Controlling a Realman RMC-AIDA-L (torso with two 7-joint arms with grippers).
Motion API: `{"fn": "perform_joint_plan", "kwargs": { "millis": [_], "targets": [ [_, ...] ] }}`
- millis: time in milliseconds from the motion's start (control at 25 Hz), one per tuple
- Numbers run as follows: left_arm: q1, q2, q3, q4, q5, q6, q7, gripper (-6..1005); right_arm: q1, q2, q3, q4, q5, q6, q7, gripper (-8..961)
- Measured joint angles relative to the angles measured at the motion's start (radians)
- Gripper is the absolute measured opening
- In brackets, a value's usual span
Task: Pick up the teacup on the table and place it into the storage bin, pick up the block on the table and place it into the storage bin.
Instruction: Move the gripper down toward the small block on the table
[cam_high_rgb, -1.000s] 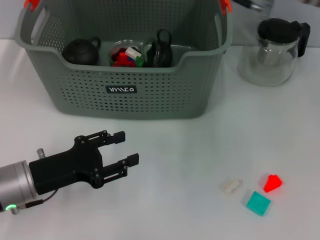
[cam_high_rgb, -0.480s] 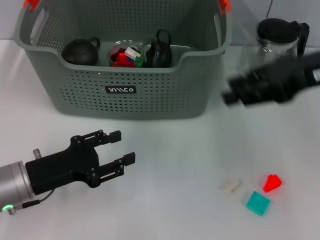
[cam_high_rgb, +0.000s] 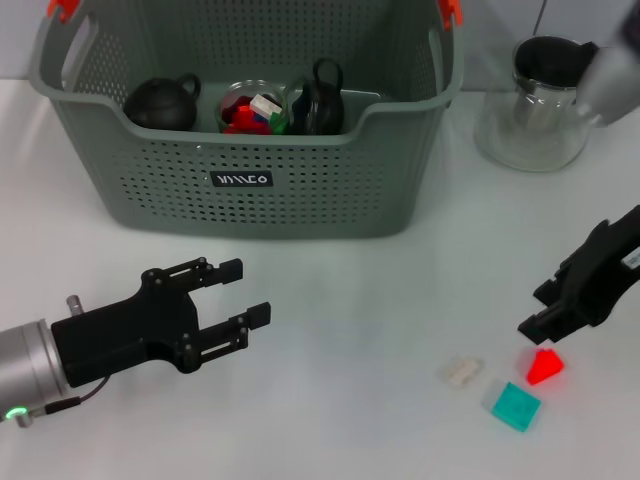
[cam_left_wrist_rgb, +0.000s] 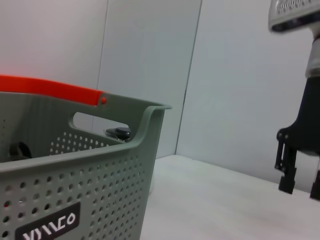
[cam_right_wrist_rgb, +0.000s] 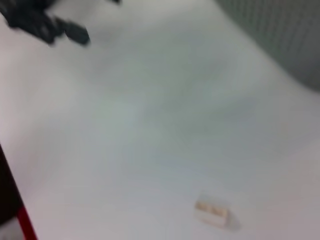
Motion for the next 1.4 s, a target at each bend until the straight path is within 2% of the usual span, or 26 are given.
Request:
{"fn": "perform_joint_plan", "kwargs": {
  "millis": [80, 160, 320, 560, 800, 1000, 1400],
  "targets": [
    [0.001, 0.0, -0.004, 0.0, 0.0, -0.003, 0.001, 646, 0.008, 0.028, -0.041, 0.013, -0.053, 0.02, -0.002, 498],
    [0.001, 0.0, -0.006, 0.0, 0.0, -0.004, 0.001, 646, 0.011, 0.034, -0.094, 0.042, -0.063, 0.047, 0.025, 498],
    [0.005, 0.0, -0.009, 0.0, 0.0, -0.008, 0.002, 646, 0.012, 0.034, -0.205, 0.101, -0.059, 0.154, 0.213, 497],
    [0.007, 0.0, -0.009, 0.0, 0.0, -0.01, 0.002, 646, -0.016, 0.036, -0.25, 0.141, -0.04, 0.254, 0.439, 496],
    [0.003, 0.0, -0.009, 0.0, 0.0, -0.012, 0.002, 646, -0.047, 0.037, -0.308, 0.153, -0.008, 0.291, 0.516, 495],
    [0.003, 0.002, -0.011, 0.0, 0.0, -0.012, 0.002, 646, -0.044, 0.036, -0.412, 0.159, -0.038, 0.34, 0.555, 495],
    [0.002, 0.002, -0.01, 0.0, 0.0, -0.012, 0.002, 646, -0.035, 0.039, -0.512, 0.168, -0.045, 0.39, 0.61, 496]
  ]
}}
